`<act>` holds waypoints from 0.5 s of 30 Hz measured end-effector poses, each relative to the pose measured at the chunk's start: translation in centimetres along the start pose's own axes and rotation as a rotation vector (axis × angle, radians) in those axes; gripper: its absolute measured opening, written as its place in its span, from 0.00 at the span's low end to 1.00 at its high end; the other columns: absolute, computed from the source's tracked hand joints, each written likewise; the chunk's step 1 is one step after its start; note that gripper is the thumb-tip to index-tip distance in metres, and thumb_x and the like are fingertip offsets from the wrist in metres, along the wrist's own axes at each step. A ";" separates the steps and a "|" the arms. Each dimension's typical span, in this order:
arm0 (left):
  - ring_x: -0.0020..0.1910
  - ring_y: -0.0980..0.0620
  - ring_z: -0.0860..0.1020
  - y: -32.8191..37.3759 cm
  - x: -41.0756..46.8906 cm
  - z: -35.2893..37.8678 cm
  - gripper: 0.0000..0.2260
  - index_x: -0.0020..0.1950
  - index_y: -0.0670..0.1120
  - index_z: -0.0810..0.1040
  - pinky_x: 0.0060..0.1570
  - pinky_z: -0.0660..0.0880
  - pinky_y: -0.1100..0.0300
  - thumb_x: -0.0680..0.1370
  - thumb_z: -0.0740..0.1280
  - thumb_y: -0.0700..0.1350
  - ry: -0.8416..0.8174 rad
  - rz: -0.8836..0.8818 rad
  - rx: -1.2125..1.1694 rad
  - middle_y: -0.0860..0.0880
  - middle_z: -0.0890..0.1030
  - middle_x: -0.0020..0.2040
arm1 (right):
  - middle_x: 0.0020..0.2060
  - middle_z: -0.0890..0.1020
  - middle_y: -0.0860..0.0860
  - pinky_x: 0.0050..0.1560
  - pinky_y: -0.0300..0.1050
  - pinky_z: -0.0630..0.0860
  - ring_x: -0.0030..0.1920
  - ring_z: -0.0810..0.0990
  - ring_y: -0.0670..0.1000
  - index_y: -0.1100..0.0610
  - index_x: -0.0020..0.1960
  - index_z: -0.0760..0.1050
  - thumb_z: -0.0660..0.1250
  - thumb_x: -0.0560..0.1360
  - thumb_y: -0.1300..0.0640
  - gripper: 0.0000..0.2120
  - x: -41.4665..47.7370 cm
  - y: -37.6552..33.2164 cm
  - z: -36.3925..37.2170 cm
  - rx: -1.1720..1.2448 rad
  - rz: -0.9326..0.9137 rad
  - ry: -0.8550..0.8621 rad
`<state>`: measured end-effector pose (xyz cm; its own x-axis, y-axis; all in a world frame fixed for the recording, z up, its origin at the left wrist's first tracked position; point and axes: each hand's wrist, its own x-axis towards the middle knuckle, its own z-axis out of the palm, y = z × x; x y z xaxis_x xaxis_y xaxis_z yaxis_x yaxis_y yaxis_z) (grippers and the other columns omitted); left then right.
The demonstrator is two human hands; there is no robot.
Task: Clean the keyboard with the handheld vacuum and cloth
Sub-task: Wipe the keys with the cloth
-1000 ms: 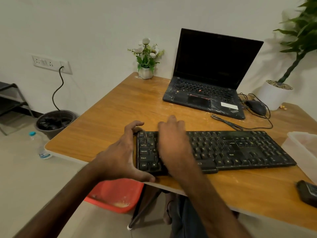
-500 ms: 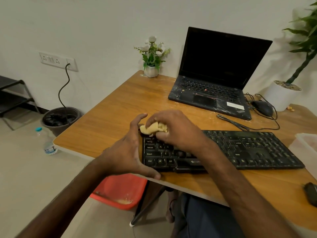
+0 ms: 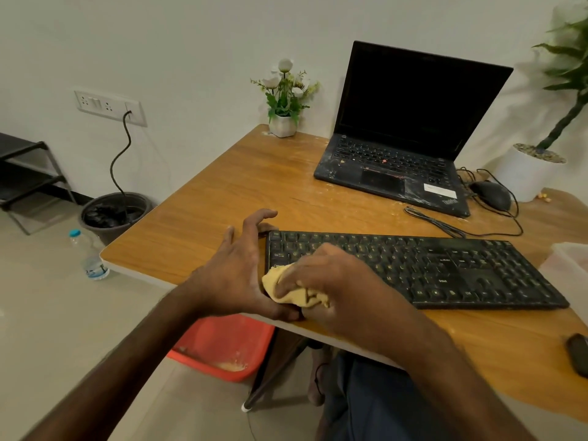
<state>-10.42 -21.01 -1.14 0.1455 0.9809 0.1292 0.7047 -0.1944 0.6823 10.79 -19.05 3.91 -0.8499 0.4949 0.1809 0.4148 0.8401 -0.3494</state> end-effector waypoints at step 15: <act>0.72 0.62 0.58 0.1 0.1 0.0 0.54 0.67 0.71 0.44 0.79 0.52 0.43 0.53 0.77 0.71 -0.024 0.054 0.041 0.81 0.49 0.60 | 0.60 0.75 0.47 0.62 0.41 0.63 0.60 0.68 0.48 0.47 0.68 0.74 0.64 0.80 0.60 0.18 0.9 6.5 -2.0 -0.265 0.480 0.174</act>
<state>-10.36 -20.96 -1.03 0.2006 0.9685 0.1477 0.7230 -0.2481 0.6447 13.35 -12.71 3.61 -0.4892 0.8451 0.2154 0.8275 0.5278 -0.1913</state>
